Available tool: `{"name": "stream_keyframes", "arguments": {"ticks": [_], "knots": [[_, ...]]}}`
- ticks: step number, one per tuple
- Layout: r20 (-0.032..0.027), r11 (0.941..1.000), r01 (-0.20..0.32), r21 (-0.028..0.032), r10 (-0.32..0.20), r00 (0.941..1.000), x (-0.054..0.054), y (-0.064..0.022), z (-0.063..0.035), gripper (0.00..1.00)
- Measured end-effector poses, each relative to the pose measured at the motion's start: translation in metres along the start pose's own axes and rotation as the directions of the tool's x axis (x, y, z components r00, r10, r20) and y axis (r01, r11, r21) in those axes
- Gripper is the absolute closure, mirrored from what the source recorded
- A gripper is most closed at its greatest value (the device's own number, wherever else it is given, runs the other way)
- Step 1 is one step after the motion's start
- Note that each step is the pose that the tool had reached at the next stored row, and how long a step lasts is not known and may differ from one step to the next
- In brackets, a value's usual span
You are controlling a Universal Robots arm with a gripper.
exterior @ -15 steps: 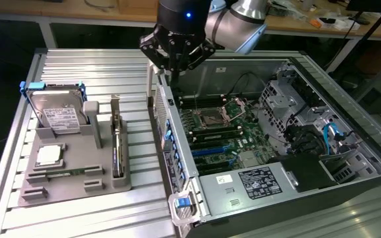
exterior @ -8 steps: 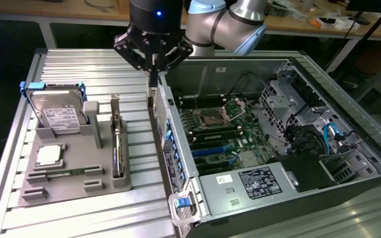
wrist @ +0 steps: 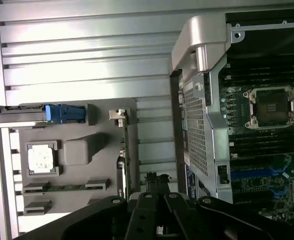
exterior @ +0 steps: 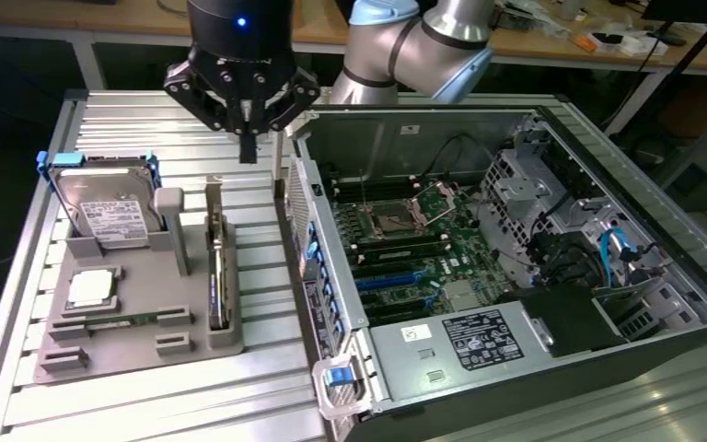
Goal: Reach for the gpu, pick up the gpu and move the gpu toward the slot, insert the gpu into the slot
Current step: 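Reach for the gpu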
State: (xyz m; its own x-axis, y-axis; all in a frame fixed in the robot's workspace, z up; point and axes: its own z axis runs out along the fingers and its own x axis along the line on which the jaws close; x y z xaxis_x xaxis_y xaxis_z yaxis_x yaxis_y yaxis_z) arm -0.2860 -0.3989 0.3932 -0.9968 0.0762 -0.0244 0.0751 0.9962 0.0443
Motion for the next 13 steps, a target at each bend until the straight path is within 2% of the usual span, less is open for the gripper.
{"name": "stream_keyframes", "arguments": {"ticks": [5,10,13], "knots": [[0.0001,1.0000,0.000,-0.0001,0.000,1.0000,0.029,-0.0022,-0.0006,0.89],[0.0001,1.0000,0.000,-0.0001,0.000,1.0000,0.047,-0.0036,-0.0010,0.89],[0.0000,1.0000,0.000,0.0000,0.000,1.0000,0.050,-0.0038,-0.0011,0.89]]}}
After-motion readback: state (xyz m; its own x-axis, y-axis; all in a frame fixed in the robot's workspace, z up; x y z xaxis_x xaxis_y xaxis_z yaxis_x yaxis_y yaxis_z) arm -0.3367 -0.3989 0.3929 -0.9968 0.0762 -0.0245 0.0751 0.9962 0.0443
